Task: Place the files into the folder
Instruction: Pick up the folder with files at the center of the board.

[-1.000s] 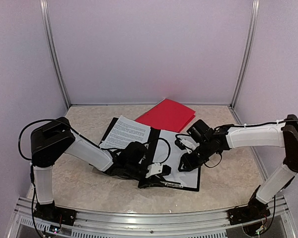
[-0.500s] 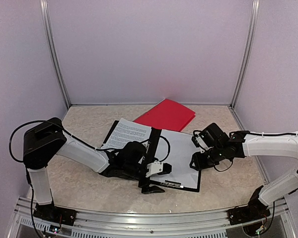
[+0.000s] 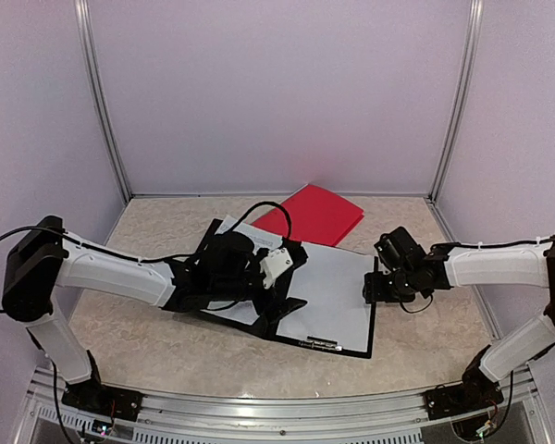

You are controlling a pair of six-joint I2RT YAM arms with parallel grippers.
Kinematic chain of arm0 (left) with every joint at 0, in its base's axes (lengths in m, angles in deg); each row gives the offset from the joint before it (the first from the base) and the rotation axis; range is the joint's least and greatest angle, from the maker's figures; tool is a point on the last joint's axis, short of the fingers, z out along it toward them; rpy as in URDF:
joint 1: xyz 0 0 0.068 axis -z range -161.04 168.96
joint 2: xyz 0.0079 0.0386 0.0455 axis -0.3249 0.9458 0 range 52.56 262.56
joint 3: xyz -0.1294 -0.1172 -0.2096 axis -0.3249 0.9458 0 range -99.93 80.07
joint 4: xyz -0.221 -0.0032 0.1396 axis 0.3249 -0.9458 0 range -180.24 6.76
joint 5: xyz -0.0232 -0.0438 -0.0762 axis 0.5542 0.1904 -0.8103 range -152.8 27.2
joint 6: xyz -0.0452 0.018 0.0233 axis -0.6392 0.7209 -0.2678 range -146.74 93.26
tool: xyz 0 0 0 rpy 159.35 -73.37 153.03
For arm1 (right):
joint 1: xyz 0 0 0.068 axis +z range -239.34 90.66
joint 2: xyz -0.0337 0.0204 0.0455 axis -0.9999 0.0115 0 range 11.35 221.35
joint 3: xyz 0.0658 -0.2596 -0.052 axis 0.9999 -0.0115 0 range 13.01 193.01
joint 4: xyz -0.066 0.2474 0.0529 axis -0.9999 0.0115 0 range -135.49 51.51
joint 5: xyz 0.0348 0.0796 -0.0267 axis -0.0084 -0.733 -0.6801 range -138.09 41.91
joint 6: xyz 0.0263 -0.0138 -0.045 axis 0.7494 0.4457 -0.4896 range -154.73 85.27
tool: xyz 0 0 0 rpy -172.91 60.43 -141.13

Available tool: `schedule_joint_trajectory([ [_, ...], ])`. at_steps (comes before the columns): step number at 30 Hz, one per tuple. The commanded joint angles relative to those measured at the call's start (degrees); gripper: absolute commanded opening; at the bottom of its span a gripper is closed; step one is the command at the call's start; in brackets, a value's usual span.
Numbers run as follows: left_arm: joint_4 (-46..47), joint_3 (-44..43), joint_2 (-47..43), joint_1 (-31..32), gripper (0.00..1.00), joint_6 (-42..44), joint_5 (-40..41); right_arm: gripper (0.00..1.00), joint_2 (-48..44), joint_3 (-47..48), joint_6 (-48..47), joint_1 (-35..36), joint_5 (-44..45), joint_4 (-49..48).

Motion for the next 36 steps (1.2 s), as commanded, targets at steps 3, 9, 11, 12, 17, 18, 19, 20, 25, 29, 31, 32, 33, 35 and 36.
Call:
schedule_joint_trajectory([
  [3,-16.46,-6.01,-6.23,-7.36,0.99,-20.03,13.36,0.76,4.73,1.81,-2.31,-6.25,-1.44,-9.22],
  [9,-29.02,-7.29,-11.04,-18.17,0.99,-31.08,7.94,0.77,9.71,2.97,-4.69,-11.14,-7.10,-15.81],
  [11,-31.38,-7.09,-12.62,-22.47,0.99,-34.45,4.13,0.76,11.00,3.33,-5.15,-11.98,-8.25,-16.96],
  [12,-32.29,-7.01,-12.94,-24.59,0.99,-35.88,1.30,0.76,11.56,3.36,-5.28,-12.43,-8.94,-17.62],
  [17,-35.29,-6.94,-11.24,-34.02,0.99,-41.07,-6.43,0.75,13.79,3.18,-4.85,-13.43,-11.83,-20.76],
  [18,-35.64,-6.99,-10.55,-35.56,0.99,-41.36,-7.54,0.75,14.15,3.14,-4.74,-13.51,-11.92,-20.98],
  [19,-35.80,-6.95,-9.26,-36.84,0.99,-41.73,-8.71,0.74,14.55,3.04,-4.59,-13.56,-11.89,-21.01],
  [20,-35.70,-6.79,-8.28,-38.57,0.99,-42.28,-9.95,0.74,14.85,2.95,-4.50,-13.60,-11.95,-21.01],
  [25,-32.98,-6.36,-3.04,-43.48,0.99,-44.33,-18.38,0.73,15.78,1.46,-3.62,-13.64,-14.03,-24.67],
  [29,-29.46,-5.98,1.90,-45.63,0.99,-46.38,-26.80,0.73,16.32,0.14,-2.88,-13.68,-16.18,-27.18],
  [31,-27.27,-5.41,3.51,-45.96,0.99,-47.75,-29.66,0.73,16.64,-0.39,-2.58,-13.67,-17.01,-27.91],
  [32,-26.58,-5.41,4.51,-46.04,0.99,-48.17,-30.75,0.73,16.76,-0.59,-2.52,-13.63,-17.24,-28.16],
  [33,-26.05,-5.48,5.05,-46.06,0.99,-48.50,-31.57,0.73,16.85,-0.73,-2.44,-13.69,-17.25,-28.33],
  [35,-24.87,-5.52,6.30,-46.22,0.99,-49.18,-33.38,0.72,16.89,-0.97,-2.30,-13.69,-17.53,-28.69],
  [36,-24.22,-5.45,7.00,-46.24,0.99,-49.58,-34.22,0.72,16.88,-1.24,-2.16,-13.70,-17.75,-28.93],
])
